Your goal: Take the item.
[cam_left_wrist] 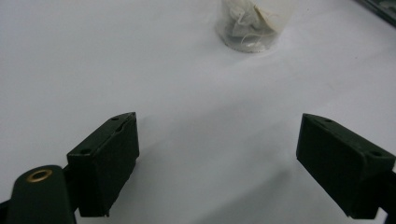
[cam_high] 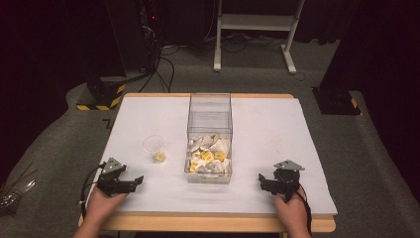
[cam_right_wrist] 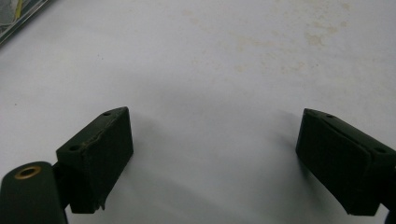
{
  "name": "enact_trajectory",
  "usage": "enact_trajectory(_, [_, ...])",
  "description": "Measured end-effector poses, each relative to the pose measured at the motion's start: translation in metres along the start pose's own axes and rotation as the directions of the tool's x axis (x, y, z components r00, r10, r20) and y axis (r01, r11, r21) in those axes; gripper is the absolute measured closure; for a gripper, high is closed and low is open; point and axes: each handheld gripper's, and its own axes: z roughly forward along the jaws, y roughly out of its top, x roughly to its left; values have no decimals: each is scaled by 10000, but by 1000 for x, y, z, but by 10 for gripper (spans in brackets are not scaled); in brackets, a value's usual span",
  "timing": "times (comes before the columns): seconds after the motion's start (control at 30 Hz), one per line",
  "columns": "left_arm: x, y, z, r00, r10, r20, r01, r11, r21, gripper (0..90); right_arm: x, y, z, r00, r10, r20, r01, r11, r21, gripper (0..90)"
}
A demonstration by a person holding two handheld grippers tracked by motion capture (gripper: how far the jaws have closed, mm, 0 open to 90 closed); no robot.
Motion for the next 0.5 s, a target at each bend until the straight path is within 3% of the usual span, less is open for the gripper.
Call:
enact_trajectory(0.17, [-1, -1, 2, 10000, 29, -93, -27, 9997, 238, 144, 0, 0, 0, 10000, 22, 2, -22, 10000, 2, 110])
enact_trajectory(0.27, [-5, -2, 3, 9984, 378, -415, -364, 9988, 341, 151, 0, 0, 0, 10000, 29, 6, -29, 10000, -6, 110])
enact_trajectory(0.5, [-6, -3, 3, 9987, 282, -431, -270, 9992, 293, 154, 1, 0, 0, 10000, -50, 75, 50, 10000, -26, 110])
